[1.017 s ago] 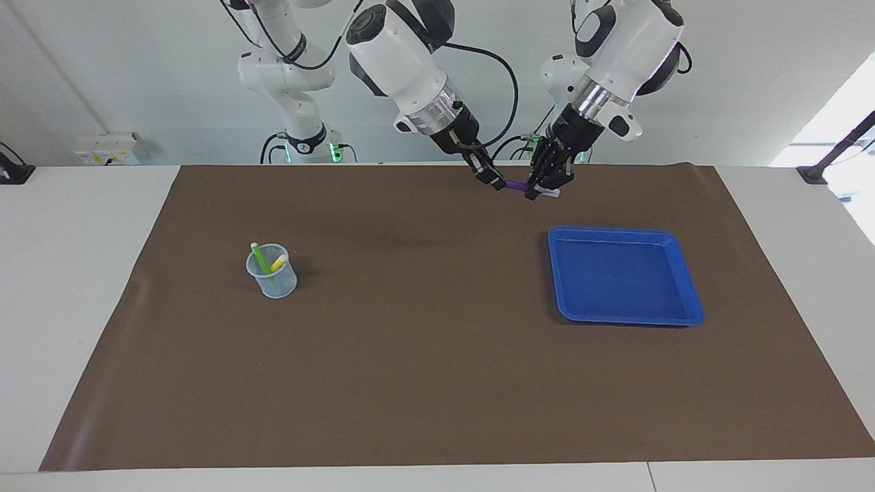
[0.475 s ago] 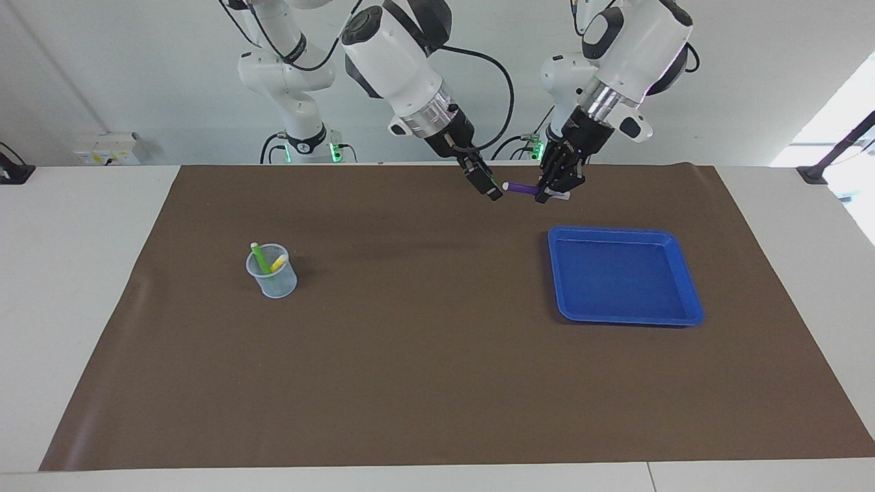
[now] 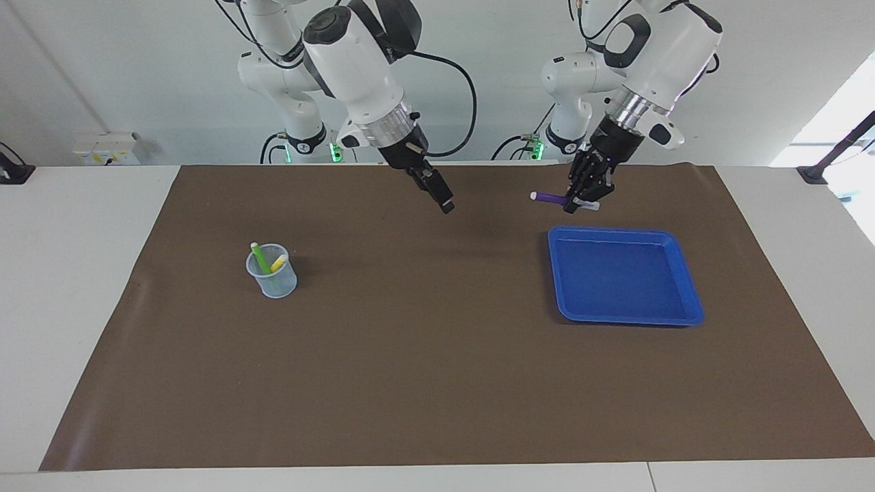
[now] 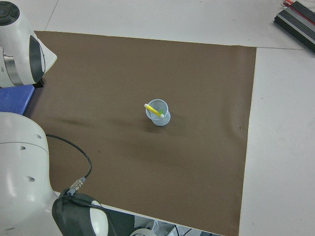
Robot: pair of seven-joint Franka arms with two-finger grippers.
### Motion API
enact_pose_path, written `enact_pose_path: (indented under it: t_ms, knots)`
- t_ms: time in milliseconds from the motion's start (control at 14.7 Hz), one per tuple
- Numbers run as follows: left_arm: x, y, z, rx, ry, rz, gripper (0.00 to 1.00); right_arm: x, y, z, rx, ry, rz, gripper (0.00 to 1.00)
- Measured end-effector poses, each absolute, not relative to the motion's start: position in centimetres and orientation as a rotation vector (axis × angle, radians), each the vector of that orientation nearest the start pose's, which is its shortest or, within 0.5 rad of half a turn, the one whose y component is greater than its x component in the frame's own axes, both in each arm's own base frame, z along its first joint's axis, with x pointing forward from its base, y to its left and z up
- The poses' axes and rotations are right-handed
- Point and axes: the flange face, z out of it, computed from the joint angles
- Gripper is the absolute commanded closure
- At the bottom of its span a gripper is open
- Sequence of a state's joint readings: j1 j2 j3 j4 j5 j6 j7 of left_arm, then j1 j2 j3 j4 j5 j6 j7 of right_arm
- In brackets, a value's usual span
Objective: Right arm passes pens to left for tray arrangement
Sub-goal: 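Lower the purple pen into the tray with the left gripper and release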
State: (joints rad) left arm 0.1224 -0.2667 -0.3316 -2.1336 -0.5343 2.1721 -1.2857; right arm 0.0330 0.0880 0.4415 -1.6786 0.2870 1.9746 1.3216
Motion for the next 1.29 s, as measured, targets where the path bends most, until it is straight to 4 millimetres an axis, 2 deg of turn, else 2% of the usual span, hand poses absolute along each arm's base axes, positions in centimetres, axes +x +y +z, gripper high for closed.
enact_pose_path:
  t_ms: [136, 339, 543, 746, 882, 1017, 1289]
  knots:
    - [50.5, -10.3, 52.5, -3.035, -1.956, 0.041, 1.0, 54.3, 25.5, 56.8, -2.628, 1.092, 0.087, 0.0]
    - [52.1, -7.0, 48.5, -3.253, -1.446, 0.007, 1.0, 55.2, 21.5, 56.5, -2.817, 0.839, 0.005, 0.0]
    - [53.9, -5.8, 44.1, -3.308, -0.869, 0.025, 1.0, 56.4, 17.1, 56.0, -2.961, 0.6, -0.066, 0.0]
    - [56.1, -5.3, 39.0, -3.304, -0.325, 0.092, 1.0, 57.6, 11.7, 55.6, -3.087, 0.357, -0.118, 0.0]
    - [56.7, -5.6, 35.8, -3.281, -0.112, 0.158, 1.0, 58.1, 8.8, 55.7, -3.141, 0.245, -0.136, 0.0]
    - [57.2, -6.4, 33.5, -3.239, 0.019, 0.201, 1.0, 58.1, 6.4, 56.1, -3.163, 0.175, -0.13, 0.0]
    - [57.9, -8.6, 31.8, -3.219, 0.136, 0.231, 1.0, 56.9, 2.2, 58.1, -3.188, 0.082, -0.112, 0.0]
